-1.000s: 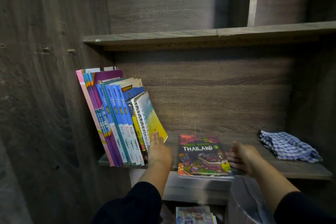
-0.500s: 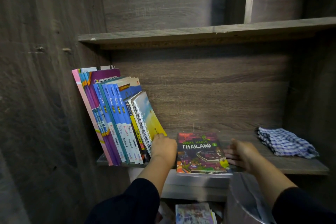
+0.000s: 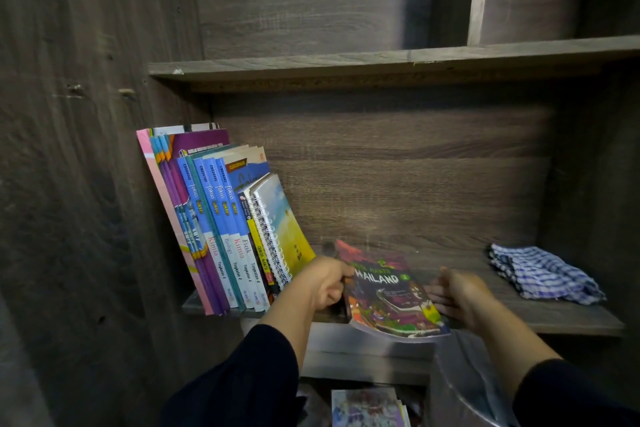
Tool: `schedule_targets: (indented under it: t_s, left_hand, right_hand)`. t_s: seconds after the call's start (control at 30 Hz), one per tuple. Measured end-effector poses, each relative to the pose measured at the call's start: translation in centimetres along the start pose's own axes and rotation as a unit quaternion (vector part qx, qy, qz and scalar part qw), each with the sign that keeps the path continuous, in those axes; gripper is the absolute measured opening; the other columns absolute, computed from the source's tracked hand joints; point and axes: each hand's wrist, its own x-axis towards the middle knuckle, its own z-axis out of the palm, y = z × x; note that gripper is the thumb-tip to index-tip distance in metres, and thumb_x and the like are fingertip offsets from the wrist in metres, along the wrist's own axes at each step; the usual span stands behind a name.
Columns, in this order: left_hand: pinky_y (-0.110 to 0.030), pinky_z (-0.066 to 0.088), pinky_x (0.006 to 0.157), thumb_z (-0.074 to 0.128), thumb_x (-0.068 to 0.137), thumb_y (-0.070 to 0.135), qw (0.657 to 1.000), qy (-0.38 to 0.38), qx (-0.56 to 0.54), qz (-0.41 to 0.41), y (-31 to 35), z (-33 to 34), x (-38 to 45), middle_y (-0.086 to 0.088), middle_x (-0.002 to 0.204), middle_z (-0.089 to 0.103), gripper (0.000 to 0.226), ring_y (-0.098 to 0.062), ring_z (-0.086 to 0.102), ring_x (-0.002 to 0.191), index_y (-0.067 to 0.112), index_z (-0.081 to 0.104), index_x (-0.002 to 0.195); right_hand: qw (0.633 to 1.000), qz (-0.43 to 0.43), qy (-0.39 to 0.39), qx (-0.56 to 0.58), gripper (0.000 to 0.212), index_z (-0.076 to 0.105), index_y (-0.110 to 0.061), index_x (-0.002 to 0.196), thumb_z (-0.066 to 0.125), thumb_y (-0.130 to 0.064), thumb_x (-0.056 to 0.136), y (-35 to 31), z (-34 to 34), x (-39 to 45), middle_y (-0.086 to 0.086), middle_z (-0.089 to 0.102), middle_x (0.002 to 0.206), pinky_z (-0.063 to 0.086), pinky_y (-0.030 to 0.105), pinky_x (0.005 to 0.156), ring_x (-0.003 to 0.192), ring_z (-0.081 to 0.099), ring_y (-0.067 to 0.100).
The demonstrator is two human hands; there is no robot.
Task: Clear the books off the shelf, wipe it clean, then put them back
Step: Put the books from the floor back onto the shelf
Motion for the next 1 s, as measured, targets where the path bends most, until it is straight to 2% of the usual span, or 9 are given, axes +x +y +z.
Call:
schedule_targets:
  t_s: [0.07,0.17,0.3,0.4,0.57,0.7,0.87,0.93,1.0]
  left_hand:
    - [-0.011,0.028,0.028,0.042,0.098,0.002,0.999,0.004,0.050,0.017,0.6,-0.2,-0.5,-0.002,0.061,0.042,0.025,-0.006,0.031,0.036,0.009,0.048,0.075]
    - [-0.024,0.050,0.038,0.036,0.098,0.002,0.991,0.078,0.076,0.072,2.0,-1.1,-1.1,-0.010,0.066,0.049,0.016,-0.014,0.046,0.039,0.000,0.051,0.095]
    - [-0.032,0.054,0.042,0.037,0.099,0.002,0.964,0.209,0.088,0.141,2.9,-3.0,-2.0,-0.019,0.081,0.062,0.011,-0.026,0.063,0.054,0.000,0.046,0.105]
    - [-0.047,0.059,0.068,0.041,0.095,0.005,0.930,0.279,0.141,0.192,1.3,-3.1,-2.7,-0.017,0.092,0.064,0.015,-0.033,0.069,0.076,0.002,0.041,0.110]
    - [-0.034,0.048,0.071,0.050,0.094,0.016,0.875,0.350,0.265,0.207,0.1,-3.4,-3.2,-0.017,0.102,0.066,0.020,-0.034,0.065,0.095,0.003,0.050,0.108]
    - [-0.032,0.046,0.067,0.047,0.092,0.012,0.800,0.364,0.434,0.198,-0.4,-4.7,-3.5,-0.011,0.098,0.069,0.017,-0.031,0.066,0.091,0.008,0.059,0.103]
    - [-0.027,0.047,0.050,0.075,0.054,0.010,0.559,0.272,0.686,0.378,-1.8,-3.9,-2.8,-0.006,0.076,0.066,0.032,-0.024,0.063,0.066,0.013,0.063,0.083]
    - [-0.040,0.048,0.087,0.060,0.076,0.010,0.516,0.197,0.733,0.398,-2.4,-3.1,-1.8,-0.012,0.111,0.063,0.033,-0.030,0.056,0.105,0.011,0.062,0.108]
    - [-0.051,0.017,0.116,0.046,0.090,0.013,0.497,0.138,0.776,0.364,-2.9,-2.7,-1.1,-0.015,0.146,0.038,0.044,-0.032,0.027,0.139,0.009,0.048,0.134]
  right_hand:
    - [1.000,-0.002,-0.004,0.001,0.039,0.058,0.003,0.098,0.033,-0.027,0.102,0.0,0.0,0.2,0.024,0.066,0.110,0.042,0.012,0.032,0.062,0.054,0.016]
    - [1.000,-0.001,0.001,-0.001,0.041,0.053,-0.003,0.079,0.032,-0.029,0.102,-0.1,0.3,0.2,0.025,0.062,0.121,0.041,0.013,0.031,0.061,0.053,0.015]
    - [1.000,0.004,0.011,-0.001,0.042,0.049,-0.006,0.073,0.033,-0.029,0.102,0.0,0.4,0.3,0.024,0.062,0.122,0.042,0.014,0.029,0.061,0.053,0.016]
    - [1.000,0.005,0.015,0.005,0.040,0.050,-0.005,0.074,0.033,-0.029,0.102,0.2,0.3,0.6,0.025,0.062,0.121,0.043,0.013,0.029,0.061,0.053,0.017]
    - [1.000,0.005,0.000,0.010,0.038,0.050,-0.005,0.075,0.033,-0.026,0.102,0.4,0.2,0.7,0.026,0.062,0.121,0.041,0.012,0.028,0.061,0.052,0.017]
    - [1.000,0.005,-0.003,0.018,0.037,0.055,-0.001,0.088,0.032,-0.027,0.102,0.5,0.1,0.8,0.026,0.061,0.122,0.041,0.012,0.029,0.061,0.052,0.017]
    - [1.000,-0.006,-0.005,0.027,0.036,0.056,0.003,0.102,0.034,-0.025,0.102,0.4,0.1,0.6,0.028,0.060,0.123,0.042,0.014,0.028,0.062,0.052,0.018]
    - [1.000,-0.011,-0.004,0.022,0.042,0.053,0.010,0.118,0.034,-0.025,0.102,0.5,0.0,0.6,0.028,0.060,0.123,0.042,0.014,0.029,0.062,0.052,0.017]
    - [1.000,-0.012,-0.002,0.015,0.045,0.050,0.011,0.124,0.033,-0.024,0.103,0.5,0.0,0.6,0.028,0.059,0.124,0.041,0.013,0.028,0.062,0.051,0.017]
